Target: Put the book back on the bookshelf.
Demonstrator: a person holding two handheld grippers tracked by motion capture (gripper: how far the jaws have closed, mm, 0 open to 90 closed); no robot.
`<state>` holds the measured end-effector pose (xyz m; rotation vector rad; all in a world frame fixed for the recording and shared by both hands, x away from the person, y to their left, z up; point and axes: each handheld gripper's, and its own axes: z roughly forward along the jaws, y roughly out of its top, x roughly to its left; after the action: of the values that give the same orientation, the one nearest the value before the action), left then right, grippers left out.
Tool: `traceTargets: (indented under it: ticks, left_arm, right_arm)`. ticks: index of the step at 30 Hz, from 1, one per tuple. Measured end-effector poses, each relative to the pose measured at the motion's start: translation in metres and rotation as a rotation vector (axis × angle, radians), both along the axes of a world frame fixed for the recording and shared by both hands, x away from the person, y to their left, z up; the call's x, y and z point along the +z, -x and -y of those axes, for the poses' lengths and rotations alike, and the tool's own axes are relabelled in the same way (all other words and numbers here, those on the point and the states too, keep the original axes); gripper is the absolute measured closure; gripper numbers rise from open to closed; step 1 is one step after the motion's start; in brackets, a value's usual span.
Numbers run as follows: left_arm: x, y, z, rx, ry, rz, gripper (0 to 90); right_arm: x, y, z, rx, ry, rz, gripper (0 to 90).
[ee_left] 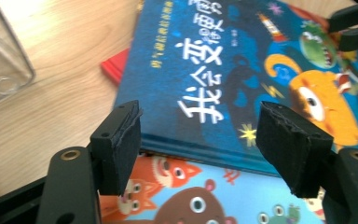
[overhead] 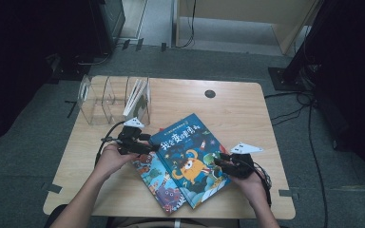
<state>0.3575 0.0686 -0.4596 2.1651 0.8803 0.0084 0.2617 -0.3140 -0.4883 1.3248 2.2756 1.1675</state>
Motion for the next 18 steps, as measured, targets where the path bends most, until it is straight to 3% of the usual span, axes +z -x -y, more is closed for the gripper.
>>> traceTargets:
  ticks: [3, 5, 9, 12, 18]
  left_arm:
    - [-0.001, -0.003, -0.005, -0.013, 0.014, 0.015, 35.1]
    - [-0.001, -0.003, -0.006, -0.004, -0.004, 0.047, 39.9]
    - [0.0, -0.007, -0.008, 0.008, -0.042, 0.062, 61.6]
    - [0.0, -0.009, -0.008, 0.028, -0.083, 0.084, 71.2]
    - [-0.006, -0.02, -0.011, 0.054, -0.087, 0.064, 85.2]
  right_arm:
    - [0.0, 0.006, 0.003, -0.011, 0.001, -0.004, 66.2]
    - [0.0, 0.008, 0.004, -0.009, 0.003, 0.001, 69.8]
    - [-0.001, 0.014, 0.006, 0.002, 0.017, 0.004, 77.6]
    - [-0.002, 0.017, 0.009, -0.008, 0.014, -0.005, 81.3]
    - [-0.002, 0.024, 0.013, -0.026, 0.016, -0.013, 90.0]
